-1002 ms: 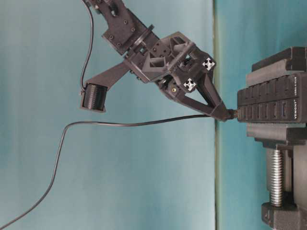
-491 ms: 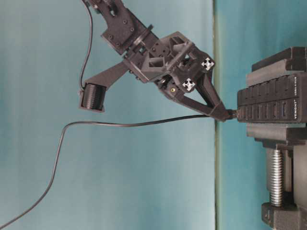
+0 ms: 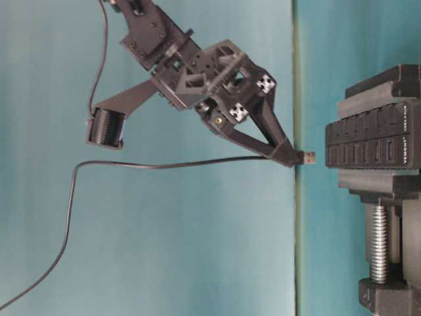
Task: Insert the USB into the front port of the fixed hub.
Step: 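Close the right gripper on the black USB cable plug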
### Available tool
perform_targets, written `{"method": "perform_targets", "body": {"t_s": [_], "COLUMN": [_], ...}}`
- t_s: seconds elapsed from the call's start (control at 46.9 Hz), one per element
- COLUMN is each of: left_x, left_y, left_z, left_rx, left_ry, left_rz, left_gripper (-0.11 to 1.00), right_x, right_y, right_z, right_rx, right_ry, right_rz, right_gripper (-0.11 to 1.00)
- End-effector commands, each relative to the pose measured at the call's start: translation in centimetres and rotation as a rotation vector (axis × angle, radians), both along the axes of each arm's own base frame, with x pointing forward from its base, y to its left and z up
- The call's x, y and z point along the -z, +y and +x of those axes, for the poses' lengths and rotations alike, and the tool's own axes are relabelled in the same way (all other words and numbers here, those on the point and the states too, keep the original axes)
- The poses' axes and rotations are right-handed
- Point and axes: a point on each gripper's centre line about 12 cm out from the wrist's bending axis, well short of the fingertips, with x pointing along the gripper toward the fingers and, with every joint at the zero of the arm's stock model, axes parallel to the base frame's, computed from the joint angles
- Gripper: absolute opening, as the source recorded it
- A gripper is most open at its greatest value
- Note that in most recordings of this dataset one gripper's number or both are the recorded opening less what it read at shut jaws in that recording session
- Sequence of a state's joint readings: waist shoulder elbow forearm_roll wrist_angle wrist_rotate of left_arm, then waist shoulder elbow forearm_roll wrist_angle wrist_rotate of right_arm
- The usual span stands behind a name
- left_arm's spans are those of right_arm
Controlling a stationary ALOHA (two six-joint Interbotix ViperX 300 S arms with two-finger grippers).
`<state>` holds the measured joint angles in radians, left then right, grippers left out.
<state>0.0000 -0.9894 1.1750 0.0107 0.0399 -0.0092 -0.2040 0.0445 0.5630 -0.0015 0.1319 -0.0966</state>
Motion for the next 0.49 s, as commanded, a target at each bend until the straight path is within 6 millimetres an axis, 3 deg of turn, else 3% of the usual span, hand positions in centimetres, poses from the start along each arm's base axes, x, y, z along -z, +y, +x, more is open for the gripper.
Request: {"method": "perform_targets", "body": {"t_s": [0.0, 0.469], "left_x": [-0.4, -0.5], "left_y": [0.0, 0.0], "left_z": [0.2, 0.1], "left_rx": [-0.001, -0.001], "left_ry": [-0.011, -0.018], "left_rz": [0.002, 0.002], "left_gripper": [0.0, 0.0], "right_x": [-2.8, -5.5], "right_y": [0.3, 1.6], "right_z": [0.3, -0.7], "right_rx": [-0.004, -0.013], "right_ry": [-0.07, -0.097], "right_rz": [-0.009, 0.011], "right_gripper": [0.06, 0.06]}}
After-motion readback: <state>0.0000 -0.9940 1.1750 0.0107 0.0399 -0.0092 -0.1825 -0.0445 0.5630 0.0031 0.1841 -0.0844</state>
